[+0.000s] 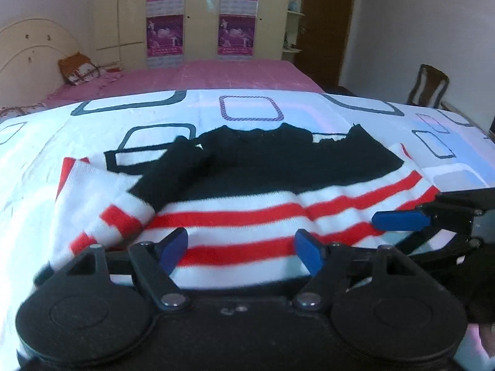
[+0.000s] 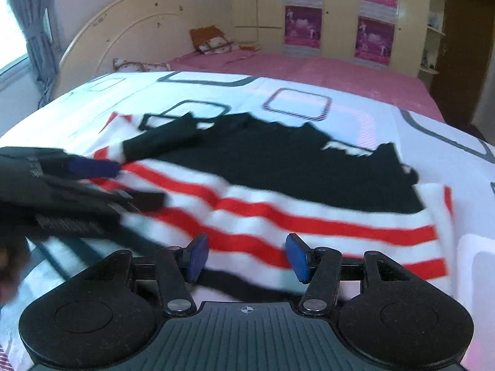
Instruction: Fold small clothes
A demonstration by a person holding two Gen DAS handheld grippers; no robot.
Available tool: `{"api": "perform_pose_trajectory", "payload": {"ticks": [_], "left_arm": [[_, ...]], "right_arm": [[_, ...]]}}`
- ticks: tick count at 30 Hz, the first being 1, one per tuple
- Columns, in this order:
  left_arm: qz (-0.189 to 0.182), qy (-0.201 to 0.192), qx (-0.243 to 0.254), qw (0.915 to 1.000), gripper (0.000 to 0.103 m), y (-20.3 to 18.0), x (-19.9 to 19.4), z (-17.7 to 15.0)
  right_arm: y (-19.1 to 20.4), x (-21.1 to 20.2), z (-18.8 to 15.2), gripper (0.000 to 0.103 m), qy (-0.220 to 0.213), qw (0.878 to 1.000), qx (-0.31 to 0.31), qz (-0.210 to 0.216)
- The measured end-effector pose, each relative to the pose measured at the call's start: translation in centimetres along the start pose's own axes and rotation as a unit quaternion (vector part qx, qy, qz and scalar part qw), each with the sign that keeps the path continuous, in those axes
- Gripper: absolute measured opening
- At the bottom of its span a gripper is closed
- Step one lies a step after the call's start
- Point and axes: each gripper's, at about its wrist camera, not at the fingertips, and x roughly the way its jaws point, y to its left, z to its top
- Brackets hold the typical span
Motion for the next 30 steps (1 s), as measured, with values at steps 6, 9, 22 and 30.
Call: {"api": "perform_pose_trajectory", "payload": {"ticks": [6,9,22,30], "left_arm": [[0.048,0.000,0.013,0.9988,0.080,2.9,-0.9,-1.1],[0.096,0.001,-0.007,0.9954,0.078,7.8,-1.5,-1.9],[0.033,-0.008,0.011,0.9994,0.079,-0.9,-4.3,-2.7],[0.034,0.018,0.034,0.9987,0.081,-2.7,-2.6,-5.1]], "right_arm": [[-2.1,-1.2,-0.8,0.056,0.002,0.999,0.014,-0.031],[-6.1,-2.5,-1.9,0.056,0.018,0.994,0.056,-0.090],[-4.1,-5.3,-2.3,0.050,0.004,0.997,0.073,-0.038],[-2.6,-4.2,-4.2,0.050,0.040,0.994,0.066,-0.076]]}}
